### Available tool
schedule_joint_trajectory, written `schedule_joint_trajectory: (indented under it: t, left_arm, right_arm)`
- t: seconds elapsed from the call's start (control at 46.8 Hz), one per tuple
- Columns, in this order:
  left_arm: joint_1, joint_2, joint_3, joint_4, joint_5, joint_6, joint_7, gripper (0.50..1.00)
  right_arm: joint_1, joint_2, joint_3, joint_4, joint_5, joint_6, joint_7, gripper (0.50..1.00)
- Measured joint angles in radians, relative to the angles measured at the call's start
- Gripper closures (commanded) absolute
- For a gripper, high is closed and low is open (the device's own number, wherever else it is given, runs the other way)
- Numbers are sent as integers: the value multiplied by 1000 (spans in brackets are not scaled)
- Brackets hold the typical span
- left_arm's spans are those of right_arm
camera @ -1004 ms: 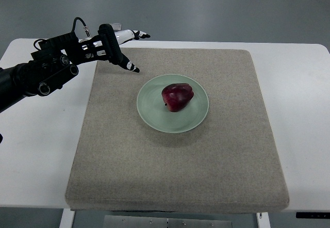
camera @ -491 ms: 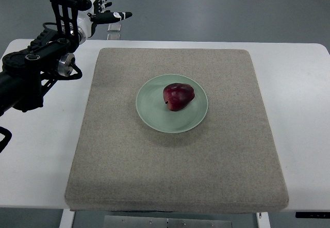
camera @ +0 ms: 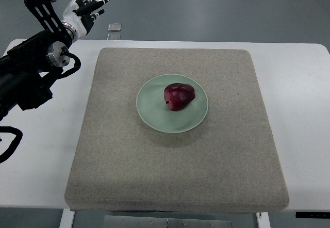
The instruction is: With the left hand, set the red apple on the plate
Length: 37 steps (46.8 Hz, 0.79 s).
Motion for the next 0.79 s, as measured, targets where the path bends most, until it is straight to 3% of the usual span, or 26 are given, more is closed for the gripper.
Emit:
schedule_joint_trajectory:
  t: [0.406, 0.791]
  left_arm:
    - [64, 1, -96, 71, -31, -342, -17, 508]
    - [82, -9, -118, 89, -54, -359, -31, 508]
  right_arm:
    - [0, 0, 0, 0, 0, 0, 0, 536]
    - [0, 0, 0, 0, 0, 0, 0, 536]
